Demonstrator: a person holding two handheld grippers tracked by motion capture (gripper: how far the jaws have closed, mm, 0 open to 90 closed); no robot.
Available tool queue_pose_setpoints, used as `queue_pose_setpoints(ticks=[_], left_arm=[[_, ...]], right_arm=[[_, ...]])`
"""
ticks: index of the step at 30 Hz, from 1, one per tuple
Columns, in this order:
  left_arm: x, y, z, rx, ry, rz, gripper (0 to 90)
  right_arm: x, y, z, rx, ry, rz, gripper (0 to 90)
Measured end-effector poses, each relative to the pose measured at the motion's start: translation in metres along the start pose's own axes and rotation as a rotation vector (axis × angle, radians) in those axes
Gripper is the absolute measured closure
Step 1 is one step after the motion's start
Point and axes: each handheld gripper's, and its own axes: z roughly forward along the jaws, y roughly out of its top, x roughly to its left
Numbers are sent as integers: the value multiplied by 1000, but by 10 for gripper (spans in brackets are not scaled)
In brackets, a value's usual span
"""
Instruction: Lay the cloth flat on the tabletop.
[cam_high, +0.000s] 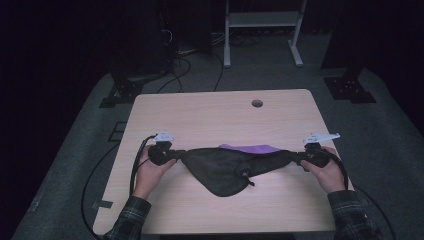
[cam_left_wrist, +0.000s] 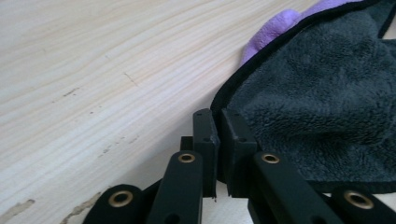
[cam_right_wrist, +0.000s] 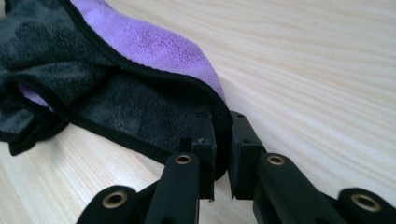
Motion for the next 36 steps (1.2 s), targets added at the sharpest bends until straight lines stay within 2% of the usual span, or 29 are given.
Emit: queue_pose_setpoints(ticks=[5,7,10,15,19,25,28,36], left_arm=[[0,3,-8,-34,-18,-29,871],[-2,7,-14,-56,-24,-29,872],[-4,13,-20,-74,-26,-18,872],[-5,26,-38,-131,-29,-16,873],[-4,41,-54,-182,-17,-7,873],[0,64,-76,-223,14,18,873],[4,73,-84,-249,22,17,873],[14,108,-104,-308,67,39,873]], right_arm=[[0,3,-6,-42,1,4,826],[2,7,-9,-54,6,6,827],[6,16,-15,-84,1,-21,828],[11,32,-25,-127,-6,-45,830],[12,46,-34,-159,-18,-65,831],[12,68,-47,-220,-31,-81,833],[13,83,-53,-244,-42,-97,833],[13,126,-55,-282,-85,-138,833]])
